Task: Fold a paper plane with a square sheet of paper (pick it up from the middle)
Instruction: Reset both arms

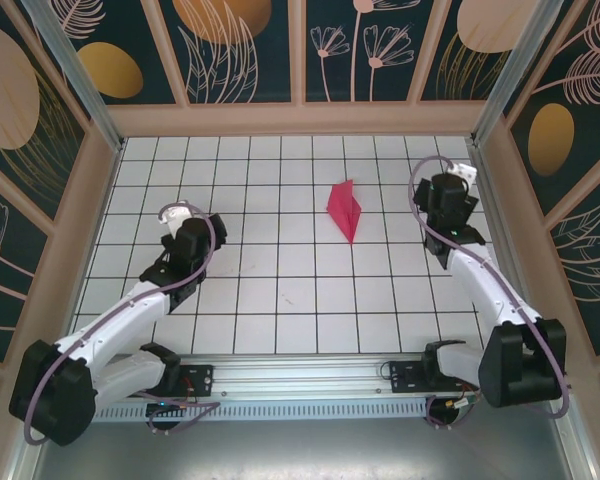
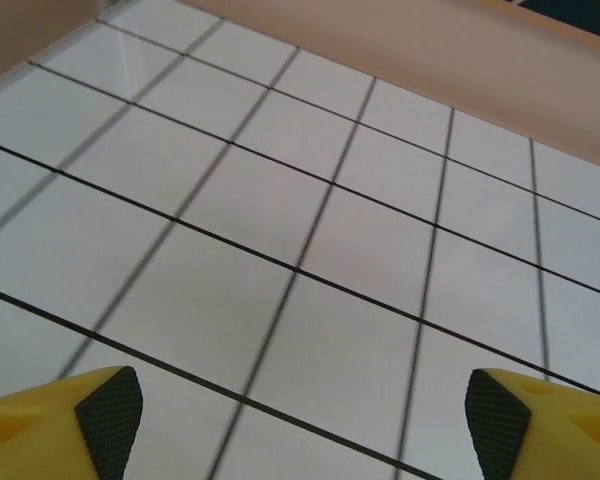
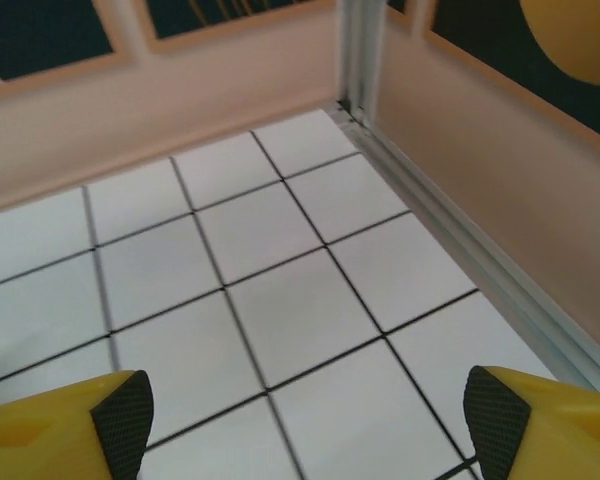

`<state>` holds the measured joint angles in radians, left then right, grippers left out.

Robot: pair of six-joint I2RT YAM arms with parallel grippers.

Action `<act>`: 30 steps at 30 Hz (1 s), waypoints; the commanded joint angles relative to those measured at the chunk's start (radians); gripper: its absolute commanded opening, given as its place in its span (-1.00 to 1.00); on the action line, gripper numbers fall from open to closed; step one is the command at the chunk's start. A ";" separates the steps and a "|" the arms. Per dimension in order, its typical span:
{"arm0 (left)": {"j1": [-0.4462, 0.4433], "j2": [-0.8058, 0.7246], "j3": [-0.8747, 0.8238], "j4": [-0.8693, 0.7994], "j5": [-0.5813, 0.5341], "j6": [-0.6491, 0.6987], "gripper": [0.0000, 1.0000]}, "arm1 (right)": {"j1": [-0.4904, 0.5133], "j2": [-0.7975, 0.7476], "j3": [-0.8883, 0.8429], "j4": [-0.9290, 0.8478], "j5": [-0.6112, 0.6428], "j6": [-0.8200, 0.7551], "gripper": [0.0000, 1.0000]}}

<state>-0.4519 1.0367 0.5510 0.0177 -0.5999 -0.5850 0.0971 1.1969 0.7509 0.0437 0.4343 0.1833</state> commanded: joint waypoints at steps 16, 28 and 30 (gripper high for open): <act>0.281 0.169 -0.365 0.915 0.039 0.511 0.97 | -0.144 0.319 -0.387 0.959 -0.551 -0.190 0.68; 0.340 0.444 -0.378 1.377 0.221 0.556 0.97 | -0.146 0.344 -0.514 1.195 -0.506 -0.172 0.98; 0.378 0.464 -0.349 1.332 0.272 0.512 0.97 | -0.146 0.344 -0.514 1.197 -0.506 -0.171 0.98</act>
<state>-0.1150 1.4837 0.1780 1.2869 -0.4129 -0.0334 -0.0479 1.5368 0.2287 1.1717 -0.0734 0.0128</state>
